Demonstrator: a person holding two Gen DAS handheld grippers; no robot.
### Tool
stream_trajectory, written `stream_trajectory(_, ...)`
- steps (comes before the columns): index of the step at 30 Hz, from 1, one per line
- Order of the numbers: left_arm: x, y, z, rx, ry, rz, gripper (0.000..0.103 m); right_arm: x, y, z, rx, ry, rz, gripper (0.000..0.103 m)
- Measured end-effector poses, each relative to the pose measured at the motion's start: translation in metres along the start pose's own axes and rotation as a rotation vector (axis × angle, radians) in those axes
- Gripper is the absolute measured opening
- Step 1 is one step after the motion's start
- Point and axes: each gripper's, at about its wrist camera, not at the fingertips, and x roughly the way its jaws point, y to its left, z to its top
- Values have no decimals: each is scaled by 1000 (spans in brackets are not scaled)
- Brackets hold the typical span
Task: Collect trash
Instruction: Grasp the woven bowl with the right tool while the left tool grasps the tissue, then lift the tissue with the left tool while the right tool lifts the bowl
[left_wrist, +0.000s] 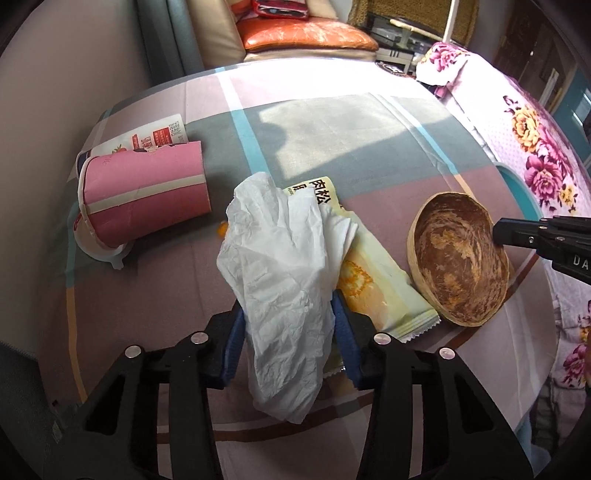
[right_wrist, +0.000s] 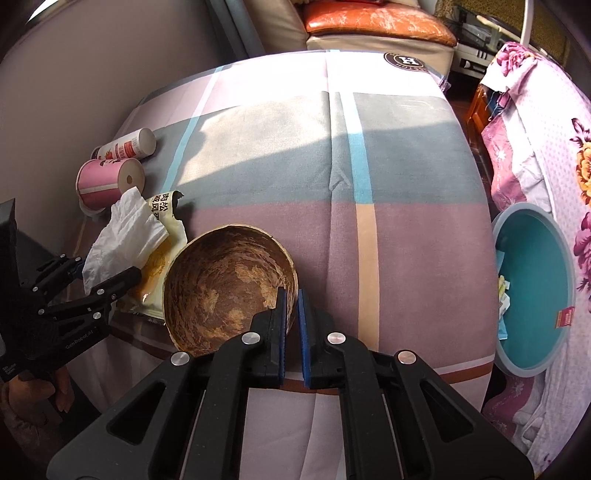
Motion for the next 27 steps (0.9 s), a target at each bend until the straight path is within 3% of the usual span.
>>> stream_trajectory(3, -2, 14, 3, -76, -6, -61, 22, 5, -3, -2, 15, 13, 9, 12)
stream_trajectory(5, -6, 20, 5, -114, -19, -91, 20, 8, -5, -2, 29, 21, 27, 12)
stream_trajectory(16, -30, 38, 8, -205, -99, -122, 19, 32, 2, -3, 35, 47, 58, 19)
stream_trajectory(21, -31, 31, 11, -185, -88, -135, 19, 16, 4, 1, 21, -16, 81, 7)
stream_trajectory(27, -26, 7, 16, -144, -75, -167, 19, -9, -12, 5, 39, -84, 47, 7)
